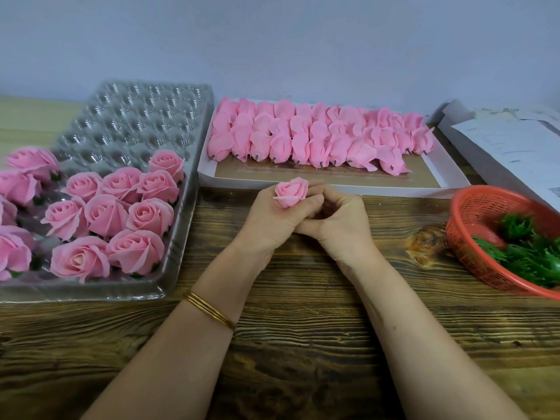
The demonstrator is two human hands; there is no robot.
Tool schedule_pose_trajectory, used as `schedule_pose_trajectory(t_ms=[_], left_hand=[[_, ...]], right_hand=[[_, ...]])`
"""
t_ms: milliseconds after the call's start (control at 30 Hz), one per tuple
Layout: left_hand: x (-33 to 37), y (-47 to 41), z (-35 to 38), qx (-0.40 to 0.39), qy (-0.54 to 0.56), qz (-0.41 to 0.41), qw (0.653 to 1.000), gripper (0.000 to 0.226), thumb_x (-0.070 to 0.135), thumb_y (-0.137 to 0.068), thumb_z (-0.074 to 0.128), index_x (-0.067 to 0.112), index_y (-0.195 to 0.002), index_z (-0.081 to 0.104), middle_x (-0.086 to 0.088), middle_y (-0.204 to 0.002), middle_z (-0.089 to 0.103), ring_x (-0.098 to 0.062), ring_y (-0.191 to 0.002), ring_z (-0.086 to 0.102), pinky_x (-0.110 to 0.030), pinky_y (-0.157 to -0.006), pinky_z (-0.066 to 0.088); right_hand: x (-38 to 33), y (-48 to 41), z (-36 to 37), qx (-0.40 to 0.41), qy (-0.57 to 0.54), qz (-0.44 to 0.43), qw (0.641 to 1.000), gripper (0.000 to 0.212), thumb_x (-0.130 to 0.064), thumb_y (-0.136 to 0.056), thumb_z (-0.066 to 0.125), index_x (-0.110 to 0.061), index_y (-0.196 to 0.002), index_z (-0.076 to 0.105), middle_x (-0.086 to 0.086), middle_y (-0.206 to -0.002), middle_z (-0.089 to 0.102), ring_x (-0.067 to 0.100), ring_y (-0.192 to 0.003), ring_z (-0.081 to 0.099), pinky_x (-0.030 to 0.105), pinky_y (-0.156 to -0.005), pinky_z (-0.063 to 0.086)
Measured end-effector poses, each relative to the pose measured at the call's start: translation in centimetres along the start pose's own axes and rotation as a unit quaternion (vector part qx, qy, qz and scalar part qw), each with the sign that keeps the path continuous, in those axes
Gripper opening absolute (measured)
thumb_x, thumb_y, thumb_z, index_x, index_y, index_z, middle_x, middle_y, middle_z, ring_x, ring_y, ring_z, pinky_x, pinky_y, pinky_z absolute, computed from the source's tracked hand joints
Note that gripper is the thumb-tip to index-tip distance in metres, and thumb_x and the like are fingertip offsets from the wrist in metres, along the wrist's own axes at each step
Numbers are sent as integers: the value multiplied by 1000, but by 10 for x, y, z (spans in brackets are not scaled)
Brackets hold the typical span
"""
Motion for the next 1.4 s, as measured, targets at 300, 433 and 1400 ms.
schedule_pose_trajectory(t_ms=[300,433,1400], left_hand=[[4,-1,-6,18,-25,18,999,22,9,-91,68,7,-112,73,-24,-108,70,-31,-102,69,-44,-97,54],[4,-5,-15,47,-32,26,998,9,9,-89,71,12,-96,76,-9,-92,76,-23,-93,73,-35,-83,61],[3,-2,1,11,-112,76,991,12,4,-89,71,-3,-99,74,-16,-95,75,-18,-89,71,-28,-78,58]], right_hand=[[-3,3,-1,7,20,15,1000,52,12,-63,82,-8,-101,53,2,-82,66,14,-72,57,31,-73,53],[-11,5,-12,38,-28,21,999,45,-1,-62,74,-18,-100,59,-4,-85,58,6,-68,50,28,-71,49],[-12,4,2,50,-73,-37,995,21,-5,-77,81,-18,-92,76,14,-103,72,28,-103,67,42,-97,53]])
Point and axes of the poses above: each hand's wrist, its own y-axis away from the middle knuckle, its own z-axis out of the palm, x = y × z, the point moved 8 cm from there along -y, towards the middle knuckle
